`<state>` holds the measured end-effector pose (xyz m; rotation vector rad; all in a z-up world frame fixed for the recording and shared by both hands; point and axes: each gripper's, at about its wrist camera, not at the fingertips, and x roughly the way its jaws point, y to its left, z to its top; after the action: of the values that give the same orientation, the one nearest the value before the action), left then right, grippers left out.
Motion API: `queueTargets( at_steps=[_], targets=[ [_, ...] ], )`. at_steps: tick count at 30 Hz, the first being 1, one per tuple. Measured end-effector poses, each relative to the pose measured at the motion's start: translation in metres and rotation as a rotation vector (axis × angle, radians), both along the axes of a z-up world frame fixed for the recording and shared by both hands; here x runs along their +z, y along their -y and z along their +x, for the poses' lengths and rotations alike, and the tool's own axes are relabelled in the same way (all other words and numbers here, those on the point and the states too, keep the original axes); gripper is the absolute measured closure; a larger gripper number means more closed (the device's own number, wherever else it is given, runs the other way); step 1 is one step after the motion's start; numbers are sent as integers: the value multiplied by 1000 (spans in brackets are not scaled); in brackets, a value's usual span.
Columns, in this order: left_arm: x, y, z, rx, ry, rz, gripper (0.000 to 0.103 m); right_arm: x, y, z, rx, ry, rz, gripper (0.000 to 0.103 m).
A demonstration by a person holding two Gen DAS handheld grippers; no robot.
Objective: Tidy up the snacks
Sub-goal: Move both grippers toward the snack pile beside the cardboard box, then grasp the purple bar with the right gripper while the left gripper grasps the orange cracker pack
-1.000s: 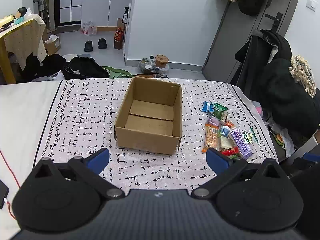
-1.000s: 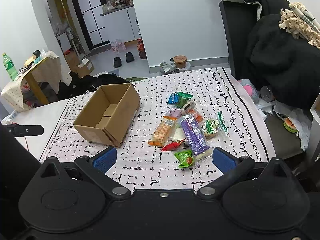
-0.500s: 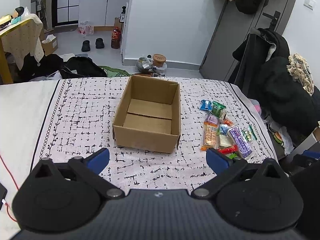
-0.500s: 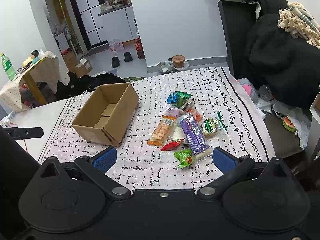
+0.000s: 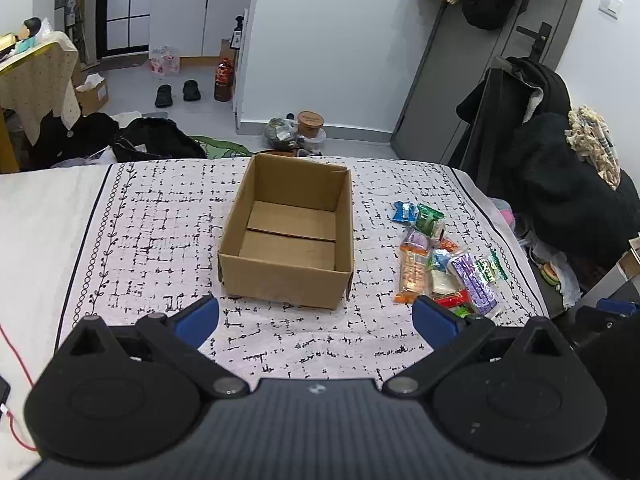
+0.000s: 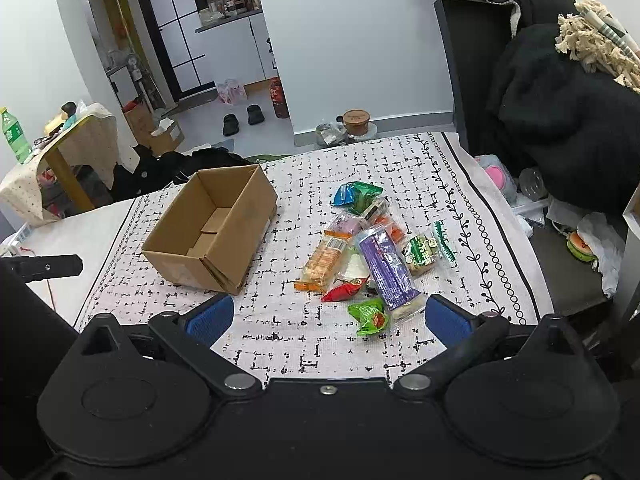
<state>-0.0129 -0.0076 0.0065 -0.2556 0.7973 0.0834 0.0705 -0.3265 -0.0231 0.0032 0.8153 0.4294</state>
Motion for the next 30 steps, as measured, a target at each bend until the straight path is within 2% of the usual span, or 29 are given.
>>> queueTargets(
  at_steps=[9, 19, 30],
  targets=[
    [-6, 4, 14, -87, 12, 38, 1, -8, 3, 13, -19, -6, 20, 0],
    [-12, 9, 47, -177, 19, 35, 3, -25, 7, 28, -35, -41, 15, 0],
    [-35, 26, 87, -264, -38, 56, 3, -40, 14, 44, -74, -74, 8, 0]
  ],
)
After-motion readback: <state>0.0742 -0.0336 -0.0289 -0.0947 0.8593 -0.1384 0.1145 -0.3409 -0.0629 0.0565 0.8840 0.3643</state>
